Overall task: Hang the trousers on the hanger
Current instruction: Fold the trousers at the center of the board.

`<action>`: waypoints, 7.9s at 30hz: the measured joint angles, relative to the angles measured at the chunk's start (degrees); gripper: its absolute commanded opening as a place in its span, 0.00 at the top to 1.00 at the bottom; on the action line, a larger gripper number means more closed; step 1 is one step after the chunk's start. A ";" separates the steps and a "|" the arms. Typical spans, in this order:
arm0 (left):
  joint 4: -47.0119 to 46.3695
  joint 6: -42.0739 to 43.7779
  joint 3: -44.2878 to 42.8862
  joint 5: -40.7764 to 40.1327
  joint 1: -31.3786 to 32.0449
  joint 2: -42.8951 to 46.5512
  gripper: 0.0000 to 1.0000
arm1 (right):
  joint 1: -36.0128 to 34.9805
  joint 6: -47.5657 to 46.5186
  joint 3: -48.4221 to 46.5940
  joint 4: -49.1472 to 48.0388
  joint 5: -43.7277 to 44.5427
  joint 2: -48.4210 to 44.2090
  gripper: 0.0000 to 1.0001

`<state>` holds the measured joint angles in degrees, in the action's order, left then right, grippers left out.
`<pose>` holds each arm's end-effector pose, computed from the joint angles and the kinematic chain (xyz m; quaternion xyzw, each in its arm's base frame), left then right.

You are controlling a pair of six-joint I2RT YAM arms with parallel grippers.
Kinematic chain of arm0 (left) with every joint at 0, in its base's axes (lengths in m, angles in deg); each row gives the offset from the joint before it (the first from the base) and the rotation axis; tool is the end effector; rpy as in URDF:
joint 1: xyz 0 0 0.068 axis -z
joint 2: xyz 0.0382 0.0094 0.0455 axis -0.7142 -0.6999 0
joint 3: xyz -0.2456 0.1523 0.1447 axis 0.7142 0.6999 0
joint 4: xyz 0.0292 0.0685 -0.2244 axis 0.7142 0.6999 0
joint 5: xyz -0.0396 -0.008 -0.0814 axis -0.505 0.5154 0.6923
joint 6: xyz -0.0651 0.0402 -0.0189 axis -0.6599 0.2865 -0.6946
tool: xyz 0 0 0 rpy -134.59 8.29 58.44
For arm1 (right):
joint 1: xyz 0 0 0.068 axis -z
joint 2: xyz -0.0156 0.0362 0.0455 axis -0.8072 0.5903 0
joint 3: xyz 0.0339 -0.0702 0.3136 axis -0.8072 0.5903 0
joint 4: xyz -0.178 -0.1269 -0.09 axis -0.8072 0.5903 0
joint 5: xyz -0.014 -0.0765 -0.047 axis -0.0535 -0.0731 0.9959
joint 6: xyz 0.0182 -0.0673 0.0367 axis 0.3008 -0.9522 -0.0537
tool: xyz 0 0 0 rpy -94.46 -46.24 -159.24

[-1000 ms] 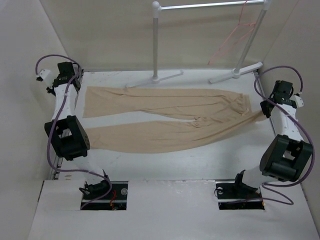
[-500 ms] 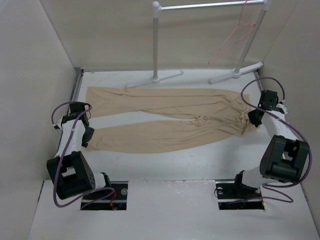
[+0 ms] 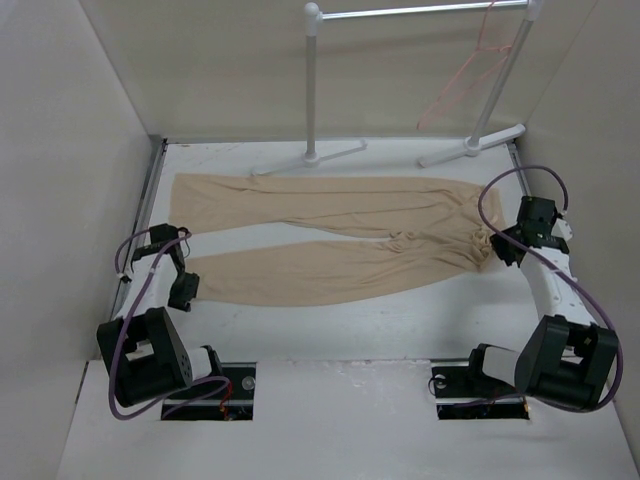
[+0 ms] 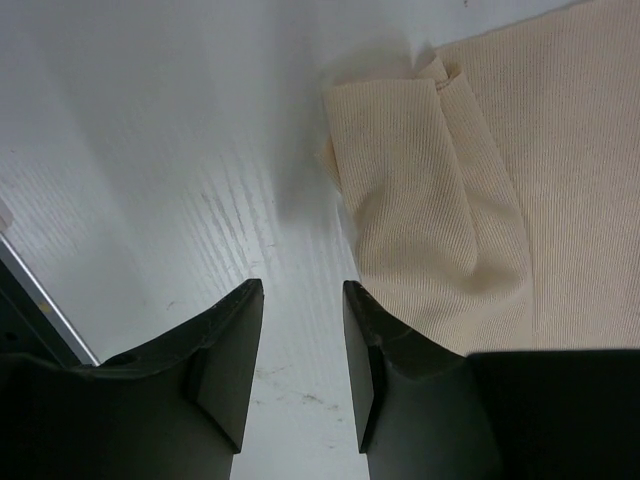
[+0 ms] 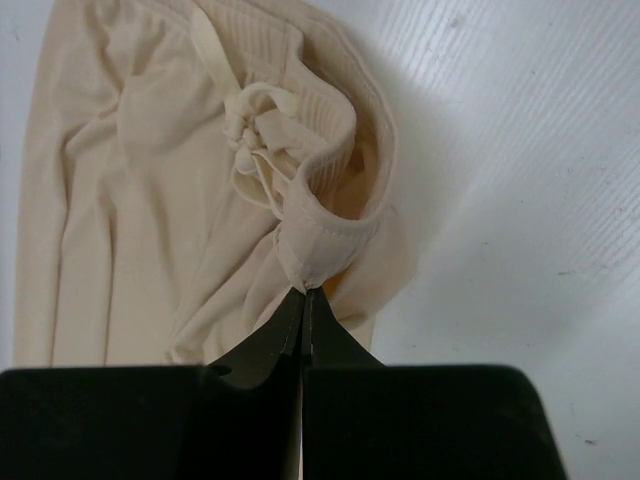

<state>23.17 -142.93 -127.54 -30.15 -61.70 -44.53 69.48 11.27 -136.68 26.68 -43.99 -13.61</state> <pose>0.1674 0.0658 0.2239 -0.6001 0.7780 0.0682 0.1730 0.2122 -0.0712 0.2754 0.5380 0.7712 0.0245 0.3395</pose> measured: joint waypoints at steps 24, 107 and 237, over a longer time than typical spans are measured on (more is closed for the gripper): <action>-15.17 -2.25 4.00 4.33 0.26 -0.26 0.94 | -2.23 -0.28 2.16 -0.90 -3.72 1.14 0.98; -35.69 1.51 -20.35 10.01 -1.62 -31.67 0.47 | -3.56 -1.46 -16.83 -7.23 -5.70 21.84 0.33; -26.25 14.47 -33.42 -1.62 3.15 -39.34 0.90 | 7.15 -8.33 -34.23 -0.50 -0.74 39.15 0.95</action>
<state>-3.08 -128.46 -160.96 -31.76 -58.55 -83.87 76.63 2.95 -170.90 26.18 -44.73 25.54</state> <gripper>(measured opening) 0.128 0.075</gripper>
